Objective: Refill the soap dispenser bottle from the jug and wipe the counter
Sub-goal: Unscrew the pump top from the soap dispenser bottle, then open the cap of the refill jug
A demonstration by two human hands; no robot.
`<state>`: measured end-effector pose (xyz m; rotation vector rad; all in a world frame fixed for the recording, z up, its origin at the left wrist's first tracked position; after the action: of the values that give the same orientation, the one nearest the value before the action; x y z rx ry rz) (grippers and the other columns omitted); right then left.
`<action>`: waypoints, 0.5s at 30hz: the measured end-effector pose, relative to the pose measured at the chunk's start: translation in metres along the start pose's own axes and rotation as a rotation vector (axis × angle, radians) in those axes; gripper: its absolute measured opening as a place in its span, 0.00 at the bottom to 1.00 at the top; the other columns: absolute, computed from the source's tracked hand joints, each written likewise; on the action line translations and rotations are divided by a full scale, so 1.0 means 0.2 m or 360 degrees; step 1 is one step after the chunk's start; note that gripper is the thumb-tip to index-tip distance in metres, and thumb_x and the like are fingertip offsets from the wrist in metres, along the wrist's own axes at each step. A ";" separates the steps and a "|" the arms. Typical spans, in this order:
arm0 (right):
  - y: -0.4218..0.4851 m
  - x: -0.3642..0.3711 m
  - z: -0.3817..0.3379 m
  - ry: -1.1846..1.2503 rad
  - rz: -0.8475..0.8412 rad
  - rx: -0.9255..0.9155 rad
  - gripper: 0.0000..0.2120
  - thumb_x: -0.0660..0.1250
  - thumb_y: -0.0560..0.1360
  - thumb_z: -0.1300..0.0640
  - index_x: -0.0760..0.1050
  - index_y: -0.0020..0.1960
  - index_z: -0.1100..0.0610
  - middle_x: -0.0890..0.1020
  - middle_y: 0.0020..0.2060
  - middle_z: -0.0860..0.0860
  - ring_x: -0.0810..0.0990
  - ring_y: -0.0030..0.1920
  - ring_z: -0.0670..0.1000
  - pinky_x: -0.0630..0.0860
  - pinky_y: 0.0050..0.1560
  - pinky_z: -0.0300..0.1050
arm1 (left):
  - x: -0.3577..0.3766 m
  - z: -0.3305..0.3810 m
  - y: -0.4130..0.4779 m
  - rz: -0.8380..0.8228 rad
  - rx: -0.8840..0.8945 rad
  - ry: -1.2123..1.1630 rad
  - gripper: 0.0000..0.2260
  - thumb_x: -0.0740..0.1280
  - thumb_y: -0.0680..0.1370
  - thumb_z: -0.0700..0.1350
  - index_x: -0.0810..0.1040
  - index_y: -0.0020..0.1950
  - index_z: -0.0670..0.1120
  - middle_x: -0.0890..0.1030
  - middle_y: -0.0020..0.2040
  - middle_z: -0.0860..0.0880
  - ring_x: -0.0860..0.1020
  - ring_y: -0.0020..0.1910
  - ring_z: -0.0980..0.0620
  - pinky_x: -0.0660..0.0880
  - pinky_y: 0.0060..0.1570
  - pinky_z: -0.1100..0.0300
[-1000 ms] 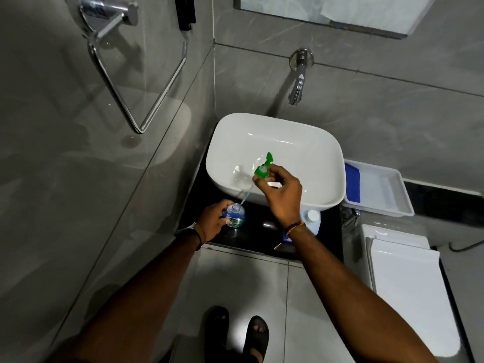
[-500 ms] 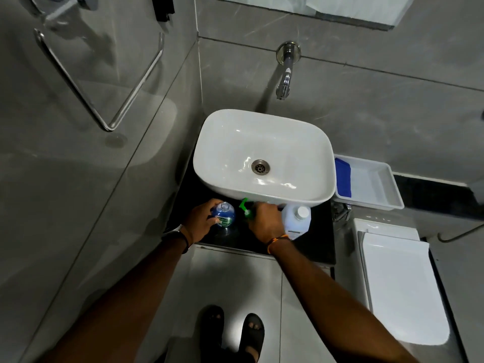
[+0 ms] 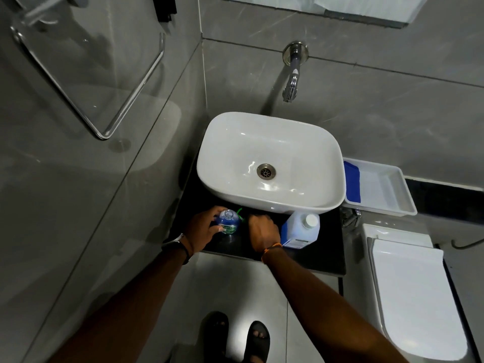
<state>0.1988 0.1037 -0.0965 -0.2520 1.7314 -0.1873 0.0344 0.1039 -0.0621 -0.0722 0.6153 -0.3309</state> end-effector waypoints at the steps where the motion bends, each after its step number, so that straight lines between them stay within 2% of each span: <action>1: -0.01 0.00 0.00 -0.0002 0.0003 -0.0010 0.13 0.58 0.82 0.62 0.76 0.63 0.58 0.82 0.59 0.59 0.78 0.62 0.64 0.78 0.55 0.58 | 0.00 0.00 0.01 -0.0010 -0.0005 -0.0001 0.21 0.70 0.73 0.32 0.73 0.66 0.40 0.80 0.61 0.41 0.80 0.58 0.45 0.76 0.58 0.58; 6: -0.11 -0.10 0.03 0.0173 0.0176 -0.0034 0.18 0.65 0.78 0.53 0.74 0.67 0.52 0.83 0.60 0.54 0.79 0.60 0.60 0.78 0.57 0.53 | 0.00 0.00 0.01 -0.0028 -0.0036 0.0013 0.23 0.70 0.73 0.31 0.72 0.67 0.40 0.79 0.63 0.40 0.79 0.60 0.43 0.77 0.62 0.51; 10: -0.39 -0.13 0.13 0.0527 0.0449 0.0031 0.17 0.69 0.76 0.48 0.79 0.64 0.49 0.85 0.54 0.51 0.84 0.52 0.54 0.82 0.49 0.48 | 0.00 -0.03 -0.02 -0.0018 -0.0096 -0.0037 0.31 0.66 0.70 0.25 0.69 0.72 0.40 0.76 0.67 0.39 0.75 0.66 0.42 0.73 0.67 0.50; 12: -0.53 -0.06 0.27 0.0588 0.0437 0.0172 0.15 0.69 0.76 0.45 0.81 0.60 0.47 0.87 0.50 0.48 0.86 0.47 0.51 0.82 0.46 0.46 | -0.05 -0.03 -0.06 0.0150 -0.0077 0.0018 0.31 0.63 0.71 0.23 0.68 0.73 0.41 0.73 0.70 0.40 0.72 0.69 0.42 0.70 0.70 0.48; 15: -0.69 0.03 0.54 0.0597 0.0367 0.0388 0.11 0.70 0.76 0.42 0.82 0.55 0.45 0.87 0.45 0.45 0.83 0.38 0.44 0.78 0.38 0.39 | -0.17 0.08 -0.15 0.0557 0.0205 0.0286 0.30 0.59 0.70 0.21 0.71 0.70 0.38 0.74 0.69 0.39 0.72 0.69 0.39 0.65 0.72 0.52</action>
<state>0.3121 -0.0293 -0.0837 0.1734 2.0694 -0.2868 0.0094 0.0854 -0.0254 0.1893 0.7692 -0.0365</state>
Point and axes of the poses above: each hand's wrist, its own y-axis towards the middle knuckle, its own x-axis out of the palm, z = x × y, the point moved 9 cm from there along y, towards the middle knuckle
